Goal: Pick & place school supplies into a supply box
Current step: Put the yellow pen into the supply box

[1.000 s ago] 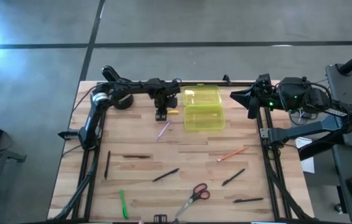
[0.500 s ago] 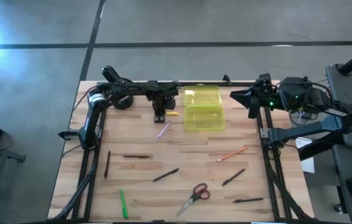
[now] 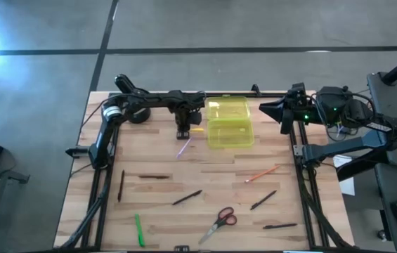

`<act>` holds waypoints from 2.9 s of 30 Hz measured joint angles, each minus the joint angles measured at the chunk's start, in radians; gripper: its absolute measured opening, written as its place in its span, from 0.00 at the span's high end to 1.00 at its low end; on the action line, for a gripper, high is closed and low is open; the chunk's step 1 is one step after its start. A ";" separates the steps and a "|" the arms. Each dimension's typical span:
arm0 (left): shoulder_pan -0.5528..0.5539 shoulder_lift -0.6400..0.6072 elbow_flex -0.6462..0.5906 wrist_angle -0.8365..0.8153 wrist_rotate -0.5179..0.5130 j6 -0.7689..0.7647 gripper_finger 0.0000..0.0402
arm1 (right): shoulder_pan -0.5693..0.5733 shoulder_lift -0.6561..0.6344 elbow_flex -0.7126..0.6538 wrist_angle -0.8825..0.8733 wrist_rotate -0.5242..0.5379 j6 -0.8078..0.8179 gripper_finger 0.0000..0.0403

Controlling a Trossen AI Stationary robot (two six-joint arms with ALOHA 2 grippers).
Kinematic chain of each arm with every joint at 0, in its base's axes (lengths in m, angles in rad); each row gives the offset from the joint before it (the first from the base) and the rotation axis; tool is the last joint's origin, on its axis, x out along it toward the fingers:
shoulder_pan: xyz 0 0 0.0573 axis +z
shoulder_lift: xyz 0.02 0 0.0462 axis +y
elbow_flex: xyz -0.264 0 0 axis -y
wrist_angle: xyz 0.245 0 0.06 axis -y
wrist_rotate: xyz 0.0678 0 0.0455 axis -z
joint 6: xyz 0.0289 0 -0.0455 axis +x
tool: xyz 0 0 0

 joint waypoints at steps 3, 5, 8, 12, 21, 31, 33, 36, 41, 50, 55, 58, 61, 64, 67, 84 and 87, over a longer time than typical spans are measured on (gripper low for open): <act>0.003 -0.001 -0.006 -0.018 -0.002 0.000 0.98 | 0.003 0.000 0.000 0.000 -0.002 0.000 0.83; 0.003 -0.001 -0.009 -0.031 -0.005 -0.001 0.98 | 0.006 0.000 0.000 0.000 -0.005 0.000 0.83; 0.002 -0.004 -0.009 -0.054 -0.005 -0.001 0.98 | 0.007 0.000 0.000 0.000 -0.006 0.000 0.83; 0.003 -0.019 -0.009 -0.069 -0.007 -0.001 0.98 | 0.006 0.000 0.000 -0.001 -0.008 0.000 0.83; 0.007 -0.107 -0.009 -0.067 -0.010 0.010 0.98 | 0.007 0.000 0.000 -0.002 -0.008 -0.008 0.83; 0.009 -0.283 -0.008 0.010 0.010 -0.126 0.98 | 0.006 0.021 -0.001 0.000 -0.005 -0.053 0.83; 0.009 -0.325 -0.008 0.033 0.034 -0.179 0.98 | 0.006 0.033 -0.002 0.000 -0.005 -0.061 0.83; 0.009 -0.390 -0.008 0.089 0.068 -0.266 0.98 | 0.006 0.055 -0.002 0.002 -0.004 -0.075 0.83; 0.002 -0.489 -0.008 0.211 0.106 -0.426 0.98 | 0.006 0.103 -0.002 0.050 -0.005 -0.149 0.83; -0.087 -0.567 -0.007 0.456 0.118 -0.619 0.98 | 0.006 0.189 -0.003 0.261 -0.081 -0.278 0.72; -0.159 -0.572 -0.007 0.551 0.119 -0.632 0.98 | 0.004 0.240 -0.003 0.317 -0.079 -0.299 0.61; -0.193 -0.573 -0.007 0.597 0.118 -0.628 0.98 | 0.004 0.267 -0.003 0.345 -0.076 -0.295 0.58; -0.217 -0.573 -0.007 0.649 0.117 -0.624 0.98 | 0.004 0.293 -0.003 0.422 -0.071 -0.276 0.57; -0.231 -0.573 -0.007 0.700 0.115 -0.611 0.98 | 0.004 0.310 -0.003 0.487 -0.031 -0.267 0.56; -0.232 -0.574 -0.007 0.721 0.116 -0.599 0.98 | 0.004 0.310 -0.003 0.493 0.045 -0.267 0.56; -0.233 -0.574 -0.007 0.824 0.173 -0.593 0.98 | 0.004 0.310 -0.003 0.567 0.105 -0.270 0.56; -0.233 -0.574 -0.007 0.826 0.186 -0.592 0.98 | 0.004 0.317 -0.002 0.588 0.085 -0.271 0.56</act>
